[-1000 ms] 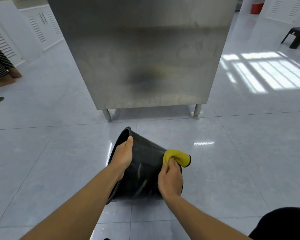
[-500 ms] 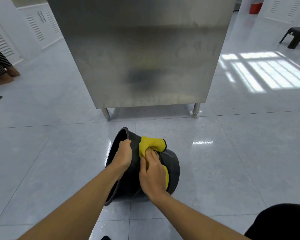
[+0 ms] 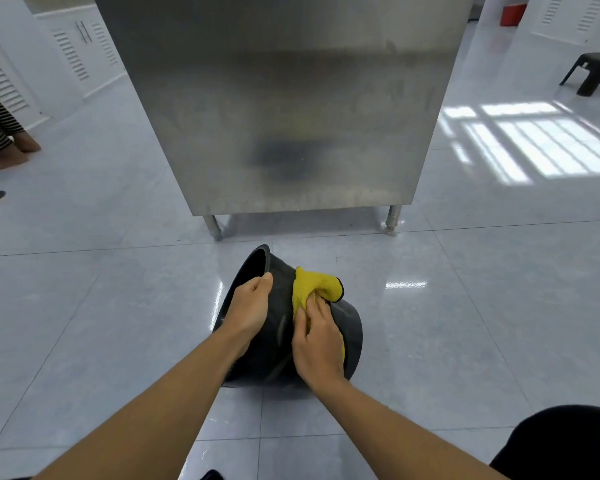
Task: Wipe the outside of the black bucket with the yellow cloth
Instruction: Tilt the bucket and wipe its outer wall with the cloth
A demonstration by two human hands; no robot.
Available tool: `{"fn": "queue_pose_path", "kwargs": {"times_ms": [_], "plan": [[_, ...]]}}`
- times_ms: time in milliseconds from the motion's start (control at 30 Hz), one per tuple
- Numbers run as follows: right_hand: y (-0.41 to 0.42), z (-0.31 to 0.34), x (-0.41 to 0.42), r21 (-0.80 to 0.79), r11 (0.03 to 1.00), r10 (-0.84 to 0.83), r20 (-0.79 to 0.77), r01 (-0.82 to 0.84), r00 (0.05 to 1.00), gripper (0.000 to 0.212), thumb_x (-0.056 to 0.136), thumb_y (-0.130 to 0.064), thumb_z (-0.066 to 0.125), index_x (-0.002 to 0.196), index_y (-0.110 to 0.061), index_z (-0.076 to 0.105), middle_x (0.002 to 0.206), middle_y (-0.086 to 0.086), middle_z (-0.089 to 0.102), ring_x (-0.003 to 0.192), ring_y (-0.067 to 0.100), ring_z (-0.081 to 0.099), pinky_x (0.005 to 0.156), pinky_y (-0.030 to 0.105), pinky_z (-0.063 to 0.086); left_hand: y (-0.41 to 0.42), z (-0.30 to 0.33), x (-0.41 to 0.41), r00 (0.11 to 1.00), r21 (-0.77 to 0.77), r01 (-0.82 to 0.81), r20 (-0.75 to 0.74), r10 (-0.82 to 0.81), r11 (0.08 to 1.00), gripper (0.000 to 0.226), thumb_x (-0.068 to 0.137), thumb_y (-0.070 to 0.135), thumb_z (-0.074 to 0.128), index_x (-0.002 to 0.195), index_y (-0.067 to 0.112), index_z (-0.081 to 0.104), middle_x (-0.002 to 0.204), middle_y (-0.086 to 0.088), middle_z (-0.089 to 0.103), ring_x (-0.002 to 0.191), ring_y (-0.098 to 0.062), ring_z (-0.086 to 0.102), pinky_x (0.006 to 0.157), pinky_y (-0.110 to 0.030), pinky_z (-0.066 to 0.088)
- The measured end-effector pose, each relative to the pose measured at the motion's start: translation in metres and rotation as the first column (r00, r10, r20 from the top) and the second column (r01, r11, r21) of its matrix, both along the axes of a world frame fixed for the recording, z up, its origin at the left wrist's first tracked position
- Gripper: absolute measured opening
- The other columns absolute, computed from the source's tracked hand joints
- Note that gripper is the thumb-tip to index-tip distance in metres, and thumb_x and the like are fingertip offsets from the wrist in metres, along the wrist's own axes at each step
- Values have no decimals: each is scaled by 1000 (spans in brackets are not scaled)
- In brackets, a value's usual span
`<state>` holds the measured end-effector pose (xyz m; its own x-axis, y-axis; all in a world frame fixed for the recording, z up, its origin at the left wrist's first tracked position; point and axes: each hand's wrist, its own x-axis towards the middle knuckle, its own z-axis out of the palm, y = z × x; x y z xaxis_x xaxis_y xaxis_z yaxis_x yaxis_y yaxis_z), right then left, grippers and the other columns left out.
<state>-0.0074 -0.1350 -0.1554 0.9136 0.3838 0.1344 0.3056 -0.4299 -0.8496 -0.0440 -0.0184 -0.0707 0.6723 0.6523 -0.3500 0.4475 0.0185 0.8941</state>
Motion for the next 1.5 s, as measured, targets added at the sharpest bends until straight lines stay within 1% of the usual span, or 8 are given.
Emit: {"fn": "queue_pose_path", "kwargs": {"times_ms": [267, 367, 433, 633, 733, 1000, 1133, 1500], "plan": [[-17, -23, 15, -44, 987, -160, -144, 156, 976, 44, 108, -32, 36, 151, -23, 44, 149, 0, 53, 129, 23, 55, 99, 33, 47, -3, -1, 5, 994, 148, -3, -108, 19, 989, 49, 103, 51, 30, 98, 13, 60, 111, -19, 70, 102, -33, 66, 100, -50, 50], [-19, -22, 14, -43, 985, -170, -139, 166, 975, 41, 108, -31, 37, 146, -21, 49, 145, 0, 56, 127, 23, 57, 102, 36, 49, -5, -2, 6, 981, 223, 55, -192, -11, 973, 62, 106, 51, 19, 145, 14, 50, 149, -14, 51, 136, -33, 47, 117, -48, 32], [-16, -19, 9, -52, 990, -136, -82, 132, 987, 36, 107, -30, 38, 138, -19, 54, 140, 0, 59, 120, 23, 60, 94, 34, 51, -5, -4, 6, 980, 234, 76, -197, -29, 969, 64, 106, 51, 15, 152, 15, 41, 155, -13, 44, 142, -33, 39, 119, -48, 27], [0, 0, -7, 42, 998, 37, 76, -40, 996, 36, 106, -28, 43, 139, -21, 55, 139, -4, 59, 115, 15, 60, 88, 10, 40, -5, -1, 7, 984, 113, -45, -164, 63, 993, 31, 97, 37, 31, 87, 14, 48, 95, -9, 59, 86, -28, 54, 81, -43, 41], [0, 1, -7, 54, 997, 55, 85, -60, 995, 38, 107, -27, 43, 142, -20, 55, 141, -5, 58, 120, 12, 58, 91, 0, 34, -6, 3, 6, 992, 81, -35, -114, 44, 996, 33, 93, 39, 34, 83, 13, 52, 90, -9, 61, 84, -28, 55, 81, -44, 44], [-19, -14, 15, -101, 991, -97, -88, 88, 991, 40, 107, -35, 35, 143, -25, 52, 144, -7, 55, 120, 19, 58, 84, 26, 42, -6, 0, 9, 998, 111, 18, -64, -11, 994, 38, 98, 50, 36, 90, 18, 54, 82, -6, 55, 76, -22, 52, 77, -41, 49], [-35, -31, 25, -179, 969, -204, -205, 168, 957, 30, 106, -35, 32, 119, -21, 55, 124, 3, 63, 102, 26, 61, 84, 41, 51, -7, 1, 10, 997, 69, -16, -81, 21, 997, 46, 102, 52, 36, 91, 10, 54, 82, -6, 54, 77, -23, 51, 77, -42, 50], [-49, -36, 23, -294, 922, -337, -280, 254, 899, 25, 108, -31, 34, 101, -14, 51, 100, 12, 65, 88, 35, 62, 78, 41, 46, -7, 0, 15, 988, 244, -147, -15, 155, 959, 54, 98, 56, 50, 70, 9, 51, 66, -10, 51, 65, -26, 48, 62, -37, 44]]}}
